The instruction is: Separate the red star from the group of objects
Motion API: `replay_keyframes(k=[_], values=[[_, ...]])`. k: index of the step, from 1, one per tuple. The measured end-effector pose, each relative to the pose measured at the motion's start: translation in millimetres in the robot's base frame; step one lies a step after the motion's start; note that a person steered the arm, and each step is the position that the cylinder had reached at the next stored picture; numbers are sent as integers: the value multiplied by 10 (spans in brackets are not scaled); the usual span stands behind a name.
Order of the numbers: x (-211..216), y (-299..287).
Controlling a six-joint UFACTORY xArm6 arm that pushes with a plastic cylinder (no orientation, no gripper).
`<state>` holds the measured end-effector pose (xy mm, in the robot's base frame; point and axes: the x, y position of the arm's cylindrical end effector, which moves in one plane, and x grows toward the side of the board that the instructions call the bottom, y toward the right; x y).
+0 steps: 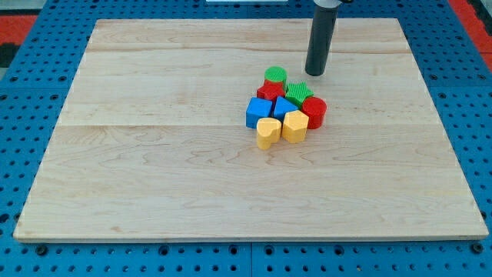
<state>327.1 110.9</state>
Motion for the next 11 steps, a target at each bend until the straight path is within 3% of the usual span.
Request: replay_keyframes(k=[2,3,6,7,10,11], values=[[206,31],[-150,-139],[722,-865],[772,-1349],[1399,-1542],[1534,-1933]])
